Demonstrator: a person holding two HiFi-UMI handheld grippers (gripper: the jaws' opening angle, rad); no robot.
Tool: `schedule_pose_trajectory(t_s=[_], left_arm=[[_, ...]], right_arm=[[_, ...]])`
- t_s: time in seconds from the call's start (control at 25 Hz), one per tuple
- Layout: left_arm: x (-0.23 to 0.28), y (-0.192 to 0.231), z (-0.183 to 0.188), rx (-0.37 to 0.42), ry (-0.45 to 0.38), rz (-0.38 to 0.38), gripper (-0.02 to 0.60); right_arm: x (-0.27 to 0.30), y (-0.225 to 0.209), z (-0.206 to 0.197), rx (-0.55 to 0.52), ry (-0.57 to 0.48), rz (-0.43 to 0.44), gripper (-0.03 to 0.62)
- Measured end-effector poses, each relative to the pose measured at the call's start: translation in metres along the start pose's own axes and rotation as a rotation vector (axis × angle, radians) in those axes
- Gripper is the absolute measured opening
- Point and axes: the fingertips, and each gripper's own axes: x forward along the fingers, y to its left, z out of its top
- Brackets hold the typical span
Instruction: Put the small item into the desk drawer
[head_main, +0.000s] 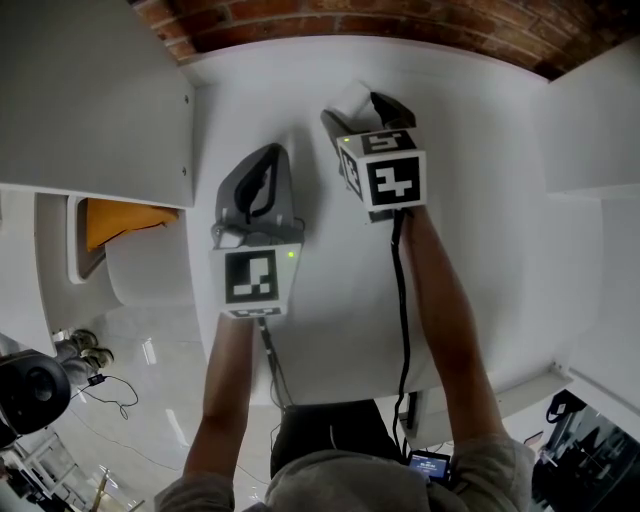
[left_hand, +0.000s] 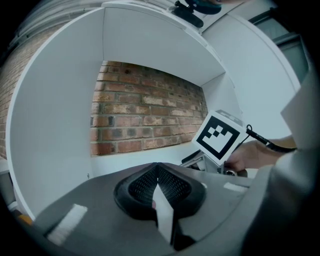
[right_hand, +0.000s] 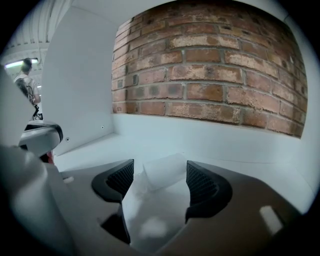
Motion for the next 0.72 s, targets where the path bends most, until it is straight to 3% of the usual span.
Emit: schedule_pose_trajectory(t_s=[0.16, 0.32, 0.72], left_arm=[[0.0009, 0.0005, -0.0004, -0.012, -0.001, 0.004, 0.012], [-0.0003, 0.0019, -0.0001, -0.029, 0.000, 0.015, 0.012], [-0.0009, 0.0018, -0.0046, -0.026, 0.000, 0.016, 0.012]], right_arm=[[0.0033, -0.0029, -0.0011, -0.005, 0.021, -0.024, 0.319], [0.0024, -0.0079, -0.0020, -0.004, 0.027, -0.050, 0.279], [-0.0023, -0.0091, -0.0012, 0.004, 0.006, -0.047, 0.252]])
